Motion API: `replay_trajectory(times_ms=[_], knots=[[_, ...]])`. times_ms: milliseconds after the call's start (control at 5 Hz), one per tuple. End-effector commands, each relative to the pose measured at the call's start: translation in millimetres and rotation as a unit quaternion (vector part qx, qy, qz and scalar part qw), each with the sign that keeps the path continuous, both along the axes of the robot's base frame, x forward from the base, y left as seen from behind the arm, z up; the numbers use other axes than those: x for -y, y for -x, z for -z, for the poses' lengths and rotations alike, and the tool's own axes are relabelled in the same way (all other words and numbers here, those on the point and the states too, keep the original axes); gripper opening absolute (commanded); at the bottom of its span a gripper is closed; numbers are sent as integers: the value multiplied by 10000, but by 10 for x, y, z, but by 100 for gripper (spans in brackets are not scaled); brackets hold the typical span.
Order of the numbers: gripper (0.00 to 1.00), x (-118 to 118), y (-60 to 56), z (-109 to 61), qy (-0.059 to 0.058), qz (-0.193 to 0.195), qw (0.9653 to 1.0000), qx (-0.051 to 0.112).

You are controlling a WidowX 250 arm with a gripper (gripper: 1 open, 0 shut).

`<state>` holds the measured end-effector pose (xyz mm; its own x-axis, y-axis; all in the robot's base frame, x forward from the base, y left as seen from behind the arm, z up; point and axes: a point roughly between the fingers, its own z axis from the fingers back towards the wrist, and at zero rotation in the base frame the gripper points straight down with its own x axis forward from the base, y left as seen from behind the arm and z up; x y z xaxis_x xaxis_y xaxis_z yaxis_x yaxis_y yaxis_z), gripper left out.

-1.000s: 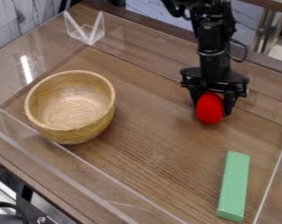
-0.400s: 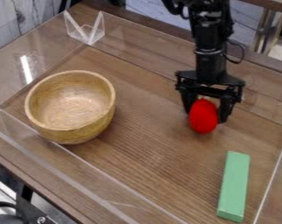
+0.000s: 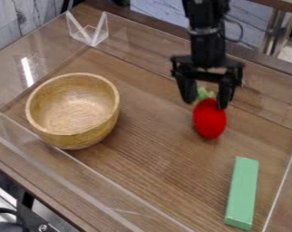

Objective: Move the red fruit to the right

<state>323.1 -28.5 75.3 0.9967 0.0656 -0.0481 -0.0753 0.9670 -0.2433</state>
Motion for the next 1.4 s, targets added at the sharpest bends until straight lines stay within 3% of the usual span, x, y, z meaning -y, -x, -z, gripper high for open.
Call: replay_trajectory(times_ms=[0, 200, 600, 800, 1200], knots=[[100, -40, -10, -232, 33, 184, 9989, 435], [100, -36, 18, -216, 42, 384, 9979, 526], [100, -176, 145, -343, -1, 194, 9963, 840], [100, -256, 85, -384, -15, 464, 9934, 1052], [100, -284, -89, -325, -141, 880, 9884, 1228]])
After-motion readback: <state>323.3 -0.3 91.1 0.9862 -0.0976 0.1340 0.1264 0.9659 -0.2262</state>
